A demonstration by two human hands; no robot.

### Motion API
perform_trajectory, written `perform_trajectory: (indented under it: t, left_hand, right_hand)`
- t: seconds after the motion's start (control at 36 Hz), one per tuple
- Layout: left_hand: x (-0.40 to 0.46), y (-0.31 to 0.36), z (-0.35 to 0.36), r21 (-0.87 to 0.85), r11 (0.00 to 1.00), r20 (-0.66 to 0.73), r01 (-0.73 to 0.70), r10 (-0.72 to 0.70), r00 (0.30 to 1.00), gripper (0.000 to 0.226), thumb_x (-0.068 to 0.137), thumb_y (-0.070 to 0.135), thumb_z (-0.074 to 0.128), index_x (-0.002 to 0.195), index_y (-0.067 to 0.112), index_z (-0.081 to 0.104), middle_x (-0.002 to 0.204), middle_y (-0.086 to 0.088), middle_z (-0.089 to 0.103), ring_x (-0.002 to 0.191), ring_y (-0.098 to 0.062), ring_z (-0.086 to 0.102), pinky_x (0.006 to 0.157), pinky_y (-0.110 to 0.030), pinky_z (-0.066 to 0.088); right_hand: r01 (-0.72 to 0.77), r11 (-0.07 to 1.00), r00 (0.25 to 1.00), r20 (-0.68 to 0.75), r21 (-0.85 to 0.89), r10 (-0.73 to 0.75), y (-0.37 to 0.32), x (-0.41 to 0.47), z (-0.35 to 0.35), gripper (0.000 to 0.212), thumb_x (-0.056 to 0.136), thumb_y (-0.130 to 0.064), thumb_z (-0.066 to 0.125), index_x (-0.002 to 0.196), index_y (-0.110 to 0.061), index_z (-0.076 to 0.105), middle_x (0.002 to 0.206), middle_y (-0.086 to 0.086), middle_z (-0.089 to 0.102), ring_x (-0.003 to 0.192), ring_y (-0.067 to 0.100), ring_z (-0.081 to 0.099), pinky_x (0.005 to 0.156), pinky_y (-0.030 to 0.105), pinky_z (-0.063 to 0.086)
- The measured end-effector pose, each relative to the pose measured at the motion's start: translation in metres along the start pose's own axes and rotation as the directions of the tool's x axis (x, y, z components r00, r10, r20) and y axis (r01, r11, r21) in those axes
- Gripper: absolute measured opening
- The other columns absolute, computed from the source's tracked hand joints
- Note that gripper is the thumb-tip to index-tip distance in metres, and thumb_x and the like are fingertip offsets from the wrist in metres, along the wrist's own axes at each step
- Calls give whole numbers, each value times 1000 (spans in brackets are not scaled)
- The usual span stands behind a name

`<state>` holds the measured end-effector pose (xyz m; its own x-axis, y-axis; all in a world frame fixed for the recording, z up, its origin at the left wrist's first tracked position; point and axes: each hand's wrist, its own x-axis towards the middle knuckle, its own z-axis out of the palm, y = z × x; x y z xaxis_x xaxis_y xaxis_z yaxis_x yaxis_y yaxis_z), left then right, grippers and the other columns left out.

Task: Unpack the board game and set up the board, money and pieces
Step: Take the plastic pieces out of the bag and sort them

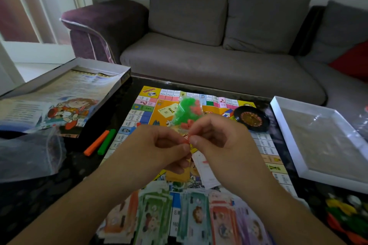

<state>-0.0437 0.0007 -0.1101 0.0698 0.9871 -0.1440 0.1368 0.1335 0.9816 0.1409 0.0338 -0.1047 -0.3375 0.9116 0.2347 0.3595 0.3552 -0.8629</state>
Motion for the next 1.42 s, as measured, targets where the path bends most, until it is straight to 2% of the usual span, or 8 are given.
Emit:
perform_trajectory:
  t: [0.17,0.31,0.44,0.53,0.72,0.97,1.19,1.42]
  left_hand:
    - [-6,3,0,198,978,-53,-68,80,995,4,90,18,79,92,16,76,75,-5,77,69,-21,76,73,-39,65]
    - [-10,5,-3,293,951,-17,-98,108,994,2,92,22,77,92,21,76,75,1,78,69,-14,76,73,-37,65]
    - [-11,9,-12,204,976,46,-72,64,997,5,92,16,77,92,12,79,77,-7,78,72,-20,77,72,-34,65]
    - [-13,10,-17,189,981,99,-38,19,995,7,93,16,76,92,10,81,76,-9,78,70,-21,77,68,-25,62]
    - [-15,10,-22,200,979,162,-30,-3,987,7,92,17,77,93,12,82,80,-8,78,74,-22,77,69,-25,61]
    - [-15,10,-28,166,986,196,-22,-11,981,11,93,22,75,97,13,81,85,-10,78,77,-24,75,73,-27,60]
    - [-15,14,-31,151,988,265,-30,-12,964,20,81,33,82,94,18,84,90,-20,74,76,-22,68,76,-29,60]
    - [-13,14,-32,127,991,239,-40,8,971,20,77,32,82,88,16,85,77,-12,72,68,-15,65,71,-24,54]
  right_hand:
    - [-1,979,1000,-28,203,7,-7,-2,1,21,88,7,76,92,-14,77,94,-3,80,95,12,77,89,33,63]
    - [42,984,999,-24,174,-39,-5,-5,3,19,88,4,77,92,-14,78,91,-3,80,93,15,77,86,33,63]
    - [36,995,996,78,92,-43,-5,-4,-1,20,90,3,75,92,-17,79,92,-2,78,91,15,75,83,39,64]
    - [72,997,991,111,20,-74,-5,-5,0,23,91,0,76,95,-22,81,95,-10,78,96,11,74,88,33,61]
    - [166,985,978,133,-42,-159,-3,-6,5,24,92,-4,77,97,-26,84,95,-13,77,99,13,72,86,30,56]
    - [189,974,951,271,-121,-151,-1,-4,-2,41,88,2,78,110,-32,77,116,-14,67,116,15,63,90,29,55]
    - [234,958,950,251,-166,-188,-4,-7,1,34,81,-4,86,99,-31,75,107,-14,66,104,14,63,83,27,54]
    - [270,950,949,208,-154,-236,-4,-8,1,29,82,-2,85,98,-24,79,100,-14,68,93,15,66,78,27,56]
